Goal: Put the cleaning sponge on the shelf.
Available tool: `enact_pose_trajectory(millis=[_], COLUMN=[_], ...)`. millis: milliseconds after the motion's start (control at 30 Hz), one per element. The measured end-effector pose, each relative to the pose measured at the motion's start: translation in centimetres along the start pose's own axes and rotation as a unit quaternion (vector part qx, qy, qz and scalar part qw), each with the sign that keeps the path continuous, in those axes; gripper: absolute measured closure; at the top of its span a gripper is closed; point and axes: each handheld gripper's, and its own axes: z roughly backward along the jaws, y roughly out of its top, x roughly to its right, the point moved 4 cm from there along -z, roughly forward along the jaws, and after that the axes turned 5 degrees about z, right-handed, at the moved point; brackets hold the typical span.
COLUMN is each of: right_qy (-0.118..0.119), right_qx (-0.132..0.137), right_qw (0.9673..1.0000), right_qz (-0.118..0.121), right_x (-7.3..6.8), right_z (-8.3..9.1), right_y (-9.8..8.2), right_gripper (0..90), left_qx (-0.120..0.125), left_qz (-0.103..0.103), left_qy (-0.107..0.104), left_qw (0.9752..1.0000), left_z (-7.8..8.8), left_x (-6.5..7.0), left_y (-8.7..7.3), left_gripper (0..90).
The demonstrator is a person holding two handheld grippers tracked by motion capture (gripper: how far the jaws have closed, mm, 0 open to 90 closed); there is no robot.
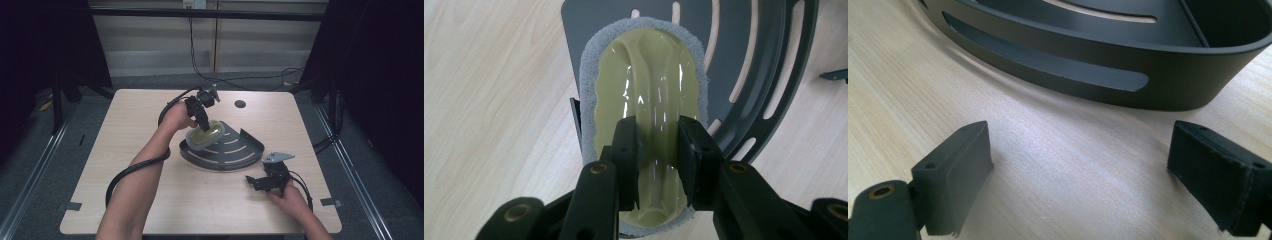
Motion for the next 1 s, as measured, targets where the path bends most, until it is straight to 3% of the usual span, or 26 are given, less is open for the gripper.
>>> enact_pose_trajectory(millis=[267, 1000], right_qy=[0.0, -0.001], right_qx=[0.0, 0.0], right_qw=[1.0, 1.0], right_qz=[0.0, 0.0], right_x=[0.0, 0.0], right_z=[0.0, 0.0], right_y=[0.0, 0.0], right_gripper=[10.0, 10.0], left_qx=[-0.004, -0.014], left_qz=[-0.007, 0.006], left_qy=[-0.005, -0.011], left_qw=[1.0, 0.9998], left_z=[-0.9, -3.3], left_x=[0.4, 0.4], left_y=[0.1, -0.9], left_gripper=[71.6, 71.5])
